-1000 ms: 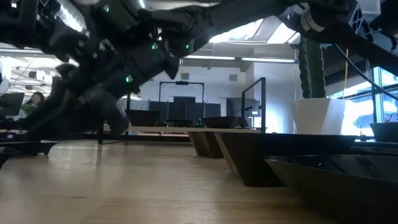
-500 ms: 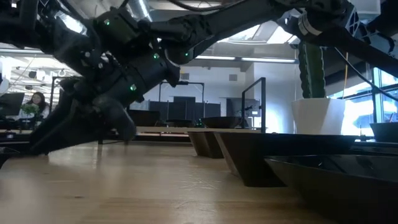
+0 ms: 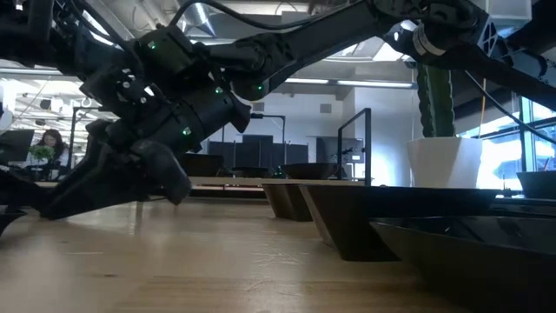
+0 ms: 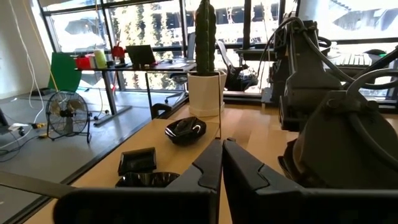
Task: Pick & Place Mini shaped plates
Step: Stack the square plate on top of the square plate on the shelf
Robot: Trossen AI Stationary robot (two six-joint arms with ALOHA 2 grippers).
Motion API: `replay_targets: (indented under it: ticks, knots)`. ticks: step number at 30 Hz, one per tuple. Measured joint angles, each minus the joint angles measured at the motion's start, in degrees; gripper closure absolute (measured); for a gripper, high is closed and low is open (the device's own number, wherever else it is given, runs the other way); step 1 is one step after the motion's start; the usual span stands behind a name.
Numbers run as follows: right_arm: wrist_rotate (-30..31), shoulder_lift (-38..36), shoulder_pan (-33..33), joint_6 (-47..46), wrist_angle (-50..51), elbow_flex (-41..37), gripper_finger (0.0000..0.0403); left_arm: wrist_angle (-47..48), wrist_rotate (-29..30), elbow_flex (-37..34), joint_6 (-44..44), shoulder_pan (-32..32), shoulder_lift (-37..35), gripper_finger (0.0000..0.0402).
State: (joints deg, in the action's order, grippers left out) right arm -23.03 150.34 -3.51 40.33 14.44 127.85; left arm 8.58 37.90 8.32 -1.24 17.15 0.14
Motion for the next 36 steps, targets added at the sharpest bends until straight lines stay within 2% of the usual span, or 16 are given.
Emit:
replay_targets:
  ticks: [7,15,18,24,28,30,36]
  knots:
    - [0.8,0.0,0.0,0.1,-0.3,0.0,0.0332,0.0,0.0,0.0,0.0,0.0,0.0,0.0397]
    - [5.7,0.0,0.0,0.6,-1.8,0.0,0.0394,0.0,0.0,0.0,0.0,0.0,0.0,0.0394]
    - [6.3,0.1,0.0,0.6,-2.2,0.0,0.0392,0.0,0.0,0.0,0.0,0.0,0.0,0.0397]
    - [12.7,-0.1,-0.6,2.3,-2.6,0.0,0.0394,0.0,0.0,0.0,0.0,0.0,0.0,0.0393]
    - [19.0,-1.7,-1.8,3.8,-0.4,-0.2,0.0397,0.0,0.0,0.0,-0.1,0.0,0.0,0.0391]
    - [24.2,-3.1,-3.0,5.8,1.8,-0.1,0.0397,-0.6,0.2,0.0,-1.1,0.0,0.0,0.0393]
    - [40.5,-6.6,-6.2,9.6,20.4,7.2,0.0399,-1.1,0.4,0.0,-2.0,0.0,0.0,0.0397]
